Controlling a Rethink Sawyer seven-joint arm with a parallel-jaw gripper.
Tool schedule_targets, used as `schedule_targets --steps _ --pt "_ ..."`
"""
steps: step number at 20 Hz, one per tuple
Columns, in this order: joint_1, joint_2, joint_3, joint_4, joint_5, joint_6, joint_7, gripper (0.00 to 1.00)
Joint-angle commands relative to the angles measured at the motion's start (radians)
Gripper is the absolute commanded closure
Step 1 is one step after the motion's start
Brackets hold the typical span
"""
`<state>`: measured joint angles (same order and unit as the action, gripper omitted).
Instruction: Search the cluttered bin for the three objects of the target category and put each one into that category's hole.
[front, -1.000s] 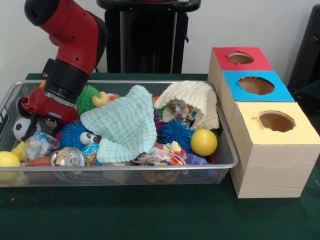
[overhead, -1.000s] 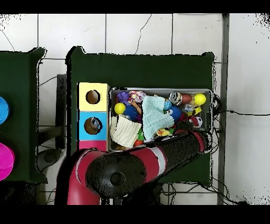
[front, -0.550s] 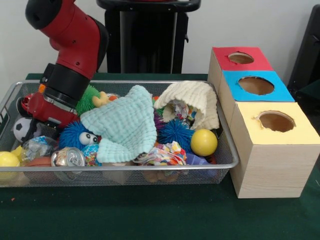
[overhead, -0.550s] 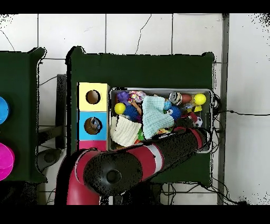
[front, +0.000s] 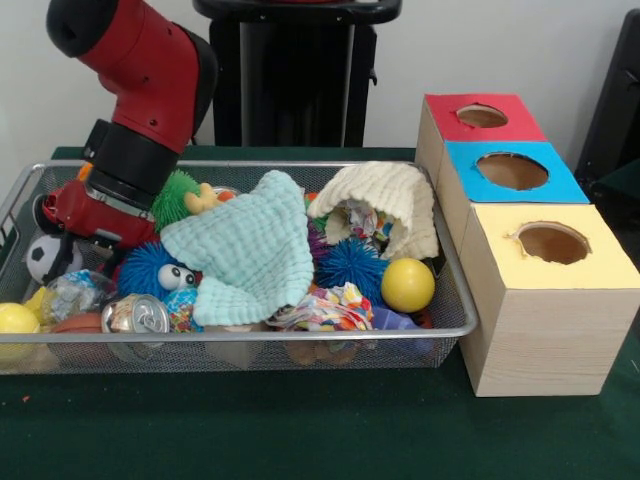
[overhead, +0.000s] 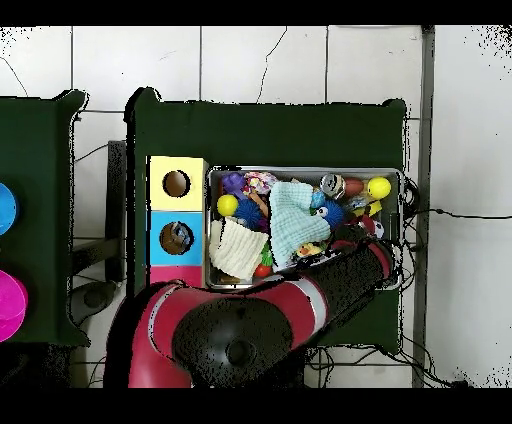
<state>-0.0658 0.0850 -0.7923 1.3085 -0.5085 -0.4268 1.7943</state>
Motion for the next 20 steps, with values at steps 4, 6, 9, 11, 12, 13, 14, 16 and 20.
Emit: schedule_targets --steps 4,6,9,11,12,13,14,16,20 --pt "-0.186 -0.307 0.574 -0.016 -0.228 0.454 -0.059 0.0" --pt "-0.198 -0.327 0.596 -0.004 -0.264 0.411 -0.032 0.0" --pt "-0.23 -0.348 0.653 0.011 -0.307 0.397 -0.031 0.0" --pt "-0.261 -0.352 0.696 0.023 -0.322 0.4 -0.028 0.0" --pt "-0.276 -0.353 0.71 0.032 -0.326 0.402 -0.024 0.0" --pt "-0.285 -0.359 0.723 0.039 -0.326 0.419 -0.032 0.0" --pt "-0.298 -0.372 0.738 0.053 -0.321 0.441 -0.037 0.0" --pt "-0.325 -0.398 0.762 0.082 -0.283 0.524 -0.057 0.0" --pt "-0.317 -0.438 0.746 0.111 -0.217 0.701 -0.107 0.0"
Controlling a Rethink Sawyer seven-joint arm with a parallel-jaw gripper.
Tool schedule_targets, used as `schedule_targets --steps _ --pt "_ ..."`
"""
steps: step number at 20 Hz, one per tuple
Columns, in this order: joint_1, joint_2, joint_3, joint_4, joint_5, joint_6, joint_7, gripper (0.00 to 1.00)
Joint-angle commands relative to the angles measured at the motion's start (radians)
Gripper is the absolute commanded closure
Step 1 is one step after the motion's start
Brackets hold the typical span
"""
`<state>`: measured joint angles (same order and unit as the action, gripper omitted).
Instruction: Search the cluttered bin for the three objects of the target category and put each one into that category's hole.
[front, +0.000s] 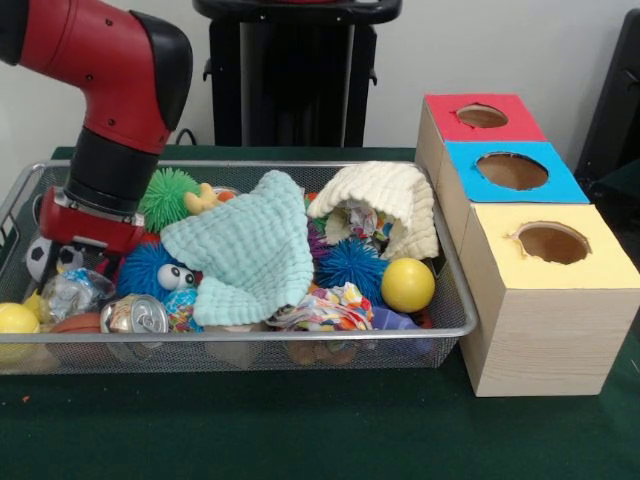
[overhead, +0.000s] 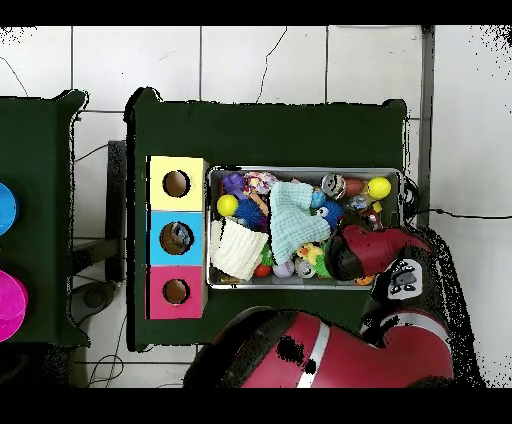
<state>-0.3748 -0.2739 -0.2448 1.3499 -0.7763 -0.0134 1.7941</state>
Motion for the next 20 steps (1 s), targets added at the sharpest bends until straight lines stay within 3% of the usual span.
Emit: schedule_targets --steps 1,6,12,16,20 --pt "-0.006 -0.086 0.196 0.074 0.049 0.295 -0.105 0.0" --pt "-0.045 -0.088 0.23 0.104 0.056 0.362 -0.111 0.0" --pt "-0.102 -0.116 0.285 0.149 0.052 0.376 -0.105 0.0" --pt "-0.133 -0.161 0.306 0.21 0.076 0.285 0.014 0.0" --pt "-0.131 -0.208 0.288 0.258 0.124 0.291 0.097 0.0"
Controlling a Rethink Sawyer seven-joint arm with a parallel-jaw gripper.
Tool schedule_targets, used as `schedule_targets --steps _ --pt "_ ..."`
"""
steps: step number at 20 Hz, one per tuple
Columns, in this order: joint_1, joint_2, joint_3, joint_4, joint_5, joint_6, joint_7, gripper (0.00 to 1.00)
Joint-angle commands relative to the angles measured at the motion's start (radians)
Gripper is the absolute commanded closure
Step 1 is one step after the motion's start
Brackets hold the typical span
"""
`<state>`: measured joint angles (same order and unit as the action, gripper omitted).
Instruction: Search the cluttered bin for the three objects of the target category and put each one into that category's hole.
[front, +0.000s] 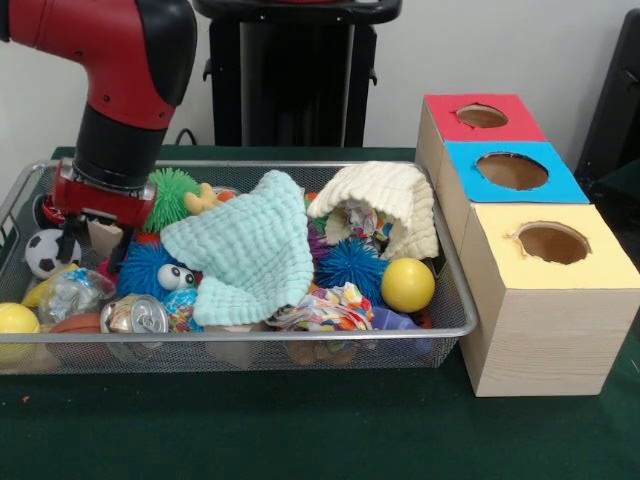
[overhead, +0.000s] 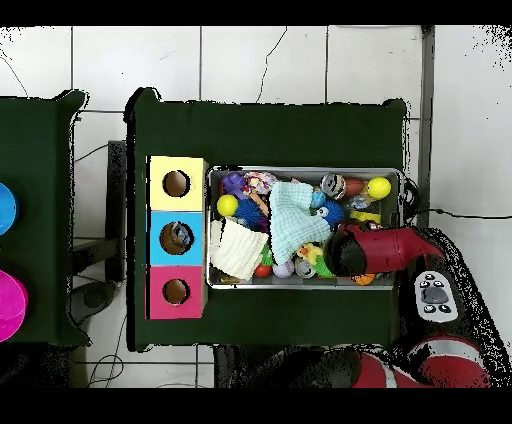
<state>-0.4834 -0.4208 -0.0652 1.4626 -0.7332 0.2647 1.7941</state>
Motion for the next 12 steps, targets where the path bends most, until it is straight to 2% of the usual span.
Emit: schedule_targets --steps 1,8,11,12 --pt "-0.024 -0.068 0.108 0.154 0.09 0.022 0.099 0.0" --pt "-0.031 -0.086 0.105 0.199 0.178 0.112 0.09 0.0" --pt "-0.02 -0.09 0.086 0.207 0.211 0.078 0.136 0.0" --pt "-0.012 -0.095 0.071 0.218 0.229 0.026 0.185 0.0"
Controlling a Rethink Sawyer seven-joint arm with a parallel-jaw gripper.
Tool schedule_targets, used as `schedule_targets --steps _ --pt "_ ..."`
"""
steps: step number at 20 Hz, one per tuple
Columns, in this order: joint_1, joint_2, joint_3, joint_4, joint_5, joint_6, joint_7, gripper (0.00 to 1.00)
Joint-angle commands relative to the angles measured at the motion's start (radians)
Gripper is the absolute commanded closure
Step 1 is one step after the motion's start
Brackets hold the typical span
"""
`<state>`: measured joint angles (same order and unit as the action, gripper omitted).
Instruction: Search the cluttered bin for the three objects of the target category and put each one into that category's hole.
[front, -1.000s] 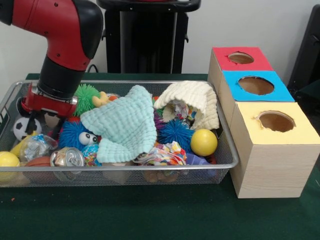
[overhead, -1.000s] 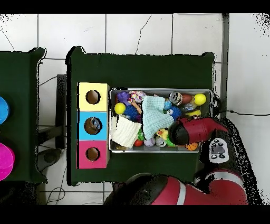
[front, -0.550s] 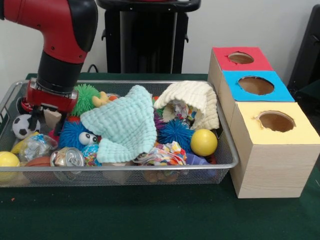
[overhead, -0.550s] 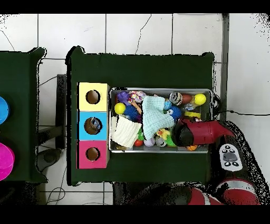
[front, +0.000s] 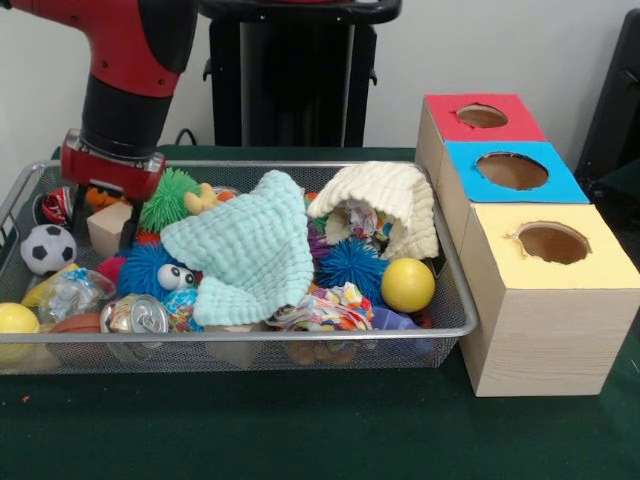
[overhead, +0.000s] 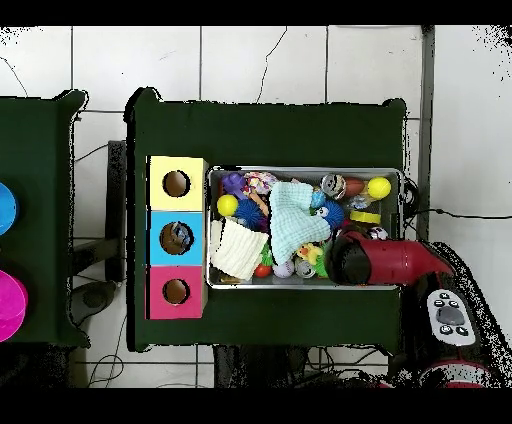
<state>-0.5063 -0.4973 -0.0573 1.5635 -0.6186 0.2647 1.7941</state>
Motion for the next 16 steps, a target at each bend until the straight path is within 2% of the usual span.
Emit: schedule_targets --steps 1,4,6,9,14,16 --pt "0.023 -0.019 0.048 0.12 0.125 -0.003 0.212 0.0" --pt "0.056 -0.004 -0.008 0.131 0.189 -0.104 0.319 0.0" --pt "0.072 0.005 -0.04 0.14 0.24 -0.135 0.36 0.0" --pt "0.075 0.016 -0.057 0.146 0.299 -0.184 0.366 0.0" --pt "0.093 0.078 -0.123 0.144 0.376 -0.398 0.374 0.0" --pt "0.096 0.102 -0.139 0.136 0.399 -0.453 0.363 0.0"
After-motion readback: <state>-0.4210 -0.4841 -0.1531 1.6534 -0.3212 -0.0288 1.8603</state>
